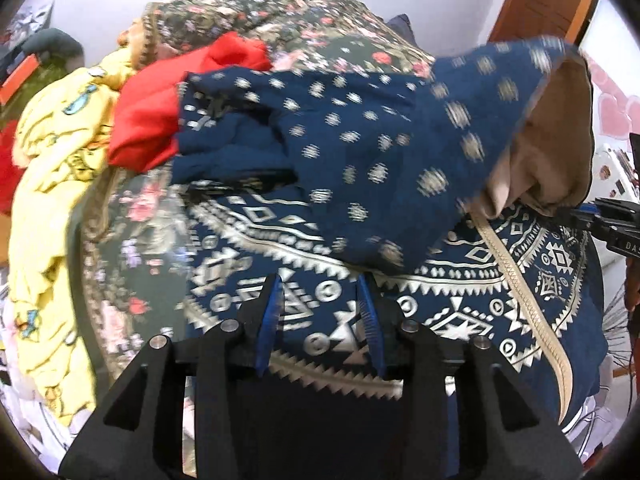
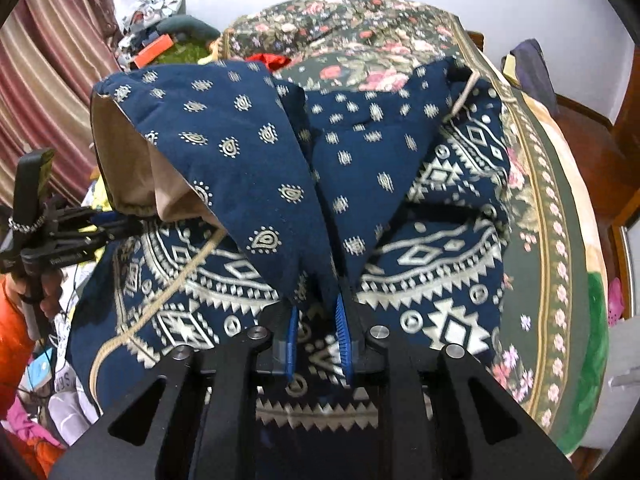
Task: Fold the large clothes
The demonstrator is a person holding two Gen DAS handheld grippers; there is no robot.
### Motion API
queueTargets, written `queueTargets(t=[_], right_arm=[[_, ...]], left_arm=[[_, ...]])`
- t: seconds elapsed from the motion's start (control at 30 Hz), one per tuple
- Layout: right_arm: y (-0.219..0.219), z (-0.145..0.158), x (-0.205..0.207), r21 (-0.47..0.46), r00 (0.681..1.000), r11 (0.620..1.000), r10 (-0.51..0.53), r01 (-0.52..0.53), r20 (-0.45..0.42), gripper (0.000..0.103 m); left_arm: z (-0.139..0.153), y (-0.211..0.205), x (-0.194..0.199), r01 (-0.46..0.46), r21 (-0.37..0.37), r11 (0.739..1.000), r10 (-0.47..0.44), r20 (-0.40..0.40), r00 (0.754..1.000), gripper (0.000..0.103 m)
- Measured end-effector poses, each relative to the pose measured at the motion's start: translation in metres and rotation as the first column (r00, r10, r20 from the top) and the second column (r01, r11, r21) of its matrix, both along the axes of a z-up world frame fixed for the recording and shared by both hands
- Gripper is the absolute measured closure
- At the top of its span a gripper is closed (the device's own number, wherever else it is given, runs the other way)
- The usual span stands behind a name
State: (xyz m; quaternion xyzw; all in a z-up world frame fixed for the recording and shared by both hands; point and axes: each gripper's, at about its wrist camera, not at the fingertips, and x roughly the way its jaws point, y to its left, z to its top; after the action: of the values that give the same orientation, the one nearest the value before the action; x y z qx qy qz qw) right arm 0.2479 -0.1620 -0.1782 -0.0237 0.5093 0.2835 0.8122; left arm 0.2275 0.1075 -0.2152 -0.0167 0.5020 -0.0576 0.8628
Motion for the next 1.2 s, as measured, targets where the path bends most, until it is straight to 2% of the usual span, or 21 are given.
queueTargets(t=[0.13,0.23,0.33,0.5,0.57,0.63,0.7,0.8,0.93,1.07,1.2], right_arm=[[-0.012,0.009,-0.002,0.003,1.000,1.000,0.003,-0.003,-0.014,0.087],[-0.024,0.021,-0.003,0.019,0.999,0.999,-0.036,0.035,0.011,0.087],[-0.035,0.036,-0.001,0.041,0.996,0.996,-0.079,0.077,0.041,0.087],[-0.035,0.059,0.020,0.093,0.988,0.989,-0.123,0.114,0.096,0.087],[-0.027,0.066,0.034,0.101,0.986,0.988,-0.127,0.116,0.110,0.086],[-0.018,0.070,0.045,0.115,0.986,0.987,-0.123,0.110,0.113,0.081],[-0.009,0.070,0.057,0.124,0.986,0.986,-0.124,0.109,0.115,0.064],[0.004,0.068,0.072,0.124,0.985,0.987,-0.122,0.106,0.124,0.054],[0.027,0.053,0.089,0.121,0.994,0.990,-0.079,0.070,0.069,0.053],[0.044,0.032,0.091,0.120,1.000,0.992,-0.023,0.023,-0.005,0.053],[0.051,0.015,0.080,0.141,0.996,0.989,0.042,-0.030,-0.083,0.053]], left_arm=[[0.027,0.014,-0.007,-0.023,0.030,0.999,0.021,0.068,0.997,0.065],[0.049,0.017,-0.003,-0.032,0.066,0.997,0.023,0.129,0.991,0.065],[0.067,0.018,0.015,-0.044,0.089,0.995,0.028,0.169,0.985,0.062],[0.086,0.009,0.062,-0.039,0.075,0.996,0.023,0.200,0.980,0.062],[0.090,0.005,0.084,-0.045,0.033,0.998,0.039,0.173,0.984,0.062],[0.089,-0.001,0.107,-0.034,-0.001,0.999,0.034,0.152,0.988,0.062],[0.085,-0.009,0.124,-0.028,-0.024,0.999,0.030,0.122,0.992,0.062],[0.073,-0.023,0.144,0.006,-0.068,0.998,-0.001,0.074,0.997,0.062],[0.052,-0.045,0.154,0.062,-0.081,0.995,-0.061,0.020,0.998,0.062],[0.036,-0.062,0.142,0.128,-0.150,0.980,-0.136,-0.043,0.990,0.062],[0.031,-0.075,0.116,0.200,-0.109,0.974,-0.206,-0.048,0.977,0.062]])
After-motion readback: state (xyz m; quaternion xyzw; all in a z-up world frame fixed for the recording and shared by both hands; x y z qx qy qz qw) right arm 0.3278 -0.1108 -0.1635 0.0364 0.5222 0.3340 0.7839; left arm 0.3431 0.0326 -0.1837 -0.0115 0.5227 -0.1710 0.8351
